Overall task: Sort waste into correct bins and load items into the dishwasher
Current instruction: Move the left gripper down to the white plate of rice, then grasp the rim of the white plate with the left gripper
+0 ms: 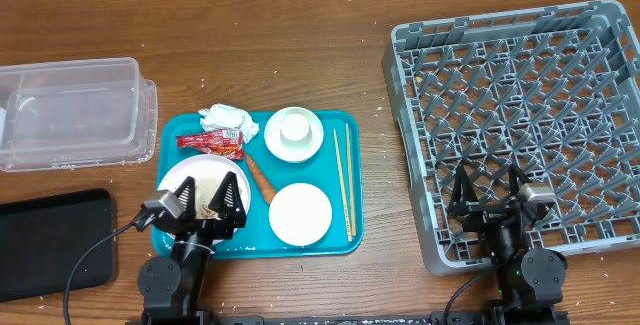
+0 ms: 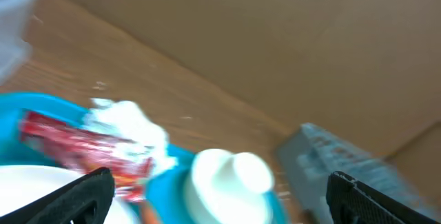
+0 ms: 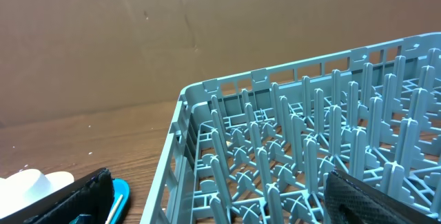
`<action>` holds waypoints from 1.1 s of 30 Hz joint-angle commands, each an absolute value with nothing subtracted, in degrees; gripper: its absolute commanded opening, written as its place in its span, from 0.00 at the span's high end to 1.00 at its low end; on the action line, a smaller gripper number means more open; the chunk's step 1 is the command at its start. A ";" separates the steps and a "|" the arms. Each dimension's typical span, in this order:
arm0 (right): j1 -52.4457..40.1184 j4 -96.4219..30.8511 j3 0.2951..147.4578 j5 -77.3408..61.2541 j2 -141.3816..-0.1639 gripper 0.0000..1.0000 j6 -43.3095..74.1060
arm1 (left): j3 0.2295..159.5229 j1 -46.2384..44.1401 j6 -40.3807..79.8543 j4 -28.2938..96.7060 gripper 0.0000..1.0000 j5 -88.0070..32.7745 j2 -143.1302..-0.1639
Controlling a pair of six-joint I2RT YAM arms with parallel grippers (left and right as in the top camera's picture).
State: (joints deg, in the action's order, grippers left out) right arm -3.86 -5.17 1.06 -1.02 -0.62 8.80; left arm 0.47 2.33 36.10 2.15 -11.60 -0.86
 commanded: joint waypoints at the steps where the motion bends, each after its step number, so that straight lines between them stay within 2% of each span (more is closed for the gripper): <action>1: -4.16 -4.82 0.47 -0.49 -0.16 0.00 8.95 | 0.30 2.22 48.05 -3.62 0.00 -17.82 -0.25; 5: -4.16 -4.82 0.47 -0.47 -0.16 0.00 8.95 | 0.69 2.24 48.03 -11.90 0.00 -21.04 -0.25; 7: -4.16 -4.82 0.47 -0.47 -0.16 0.00 8.95 | 2.15 2.26 47.99 -11.44 0.00 -22.26 -0.27; 12: -4.16 -4.82 0.47 -0.47 -0.16 0.00 8.95 | 9.41 2.33 46.24 -0.78 0.00 -22.59 -1.37; 17: -4.16 -4.82 0.47 -0.47 -0.16 0.00 8.95 | 21.37 2.33 33.82 6.98 0.00 -26.68 -9.69; 20: -4.16 -4.82 0.47 -0.49 -0.16 0.00 8.95 | 32.18 2.33 28.88 19.35 0.00 -26.44 -18.79; 22: -4.16 -4.82 0.47 -0.47 -0.16 0.00 8.95 | 45.87 2.33 23.22 36.53 0.00 -26.79 -31.31; 28: -4.16 -4.82 0.47 -0.47 -0.16 0.00 8.95 | 63.35 2.22 6.63 51.81 0.00 -38.11 -47.55; 29: -4.16 -4.82 0.47 -0.47 -0.16 0.00 8.95 | 65.87 2.22 5.04 55.00 0.00 -35.92 -49.52; 33: -4.16 -4.82 0.47 -0.47 -0.16 0.00 8.95 | 75.72 2.22 10.70 72.23 0.00 -15.66 -59.07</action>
State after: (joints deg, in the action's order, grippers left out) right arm -3.84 -5.10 1.06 -1.04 -0.62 8.80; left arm 68.25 2.33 12.93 63.37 -29.34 -52.69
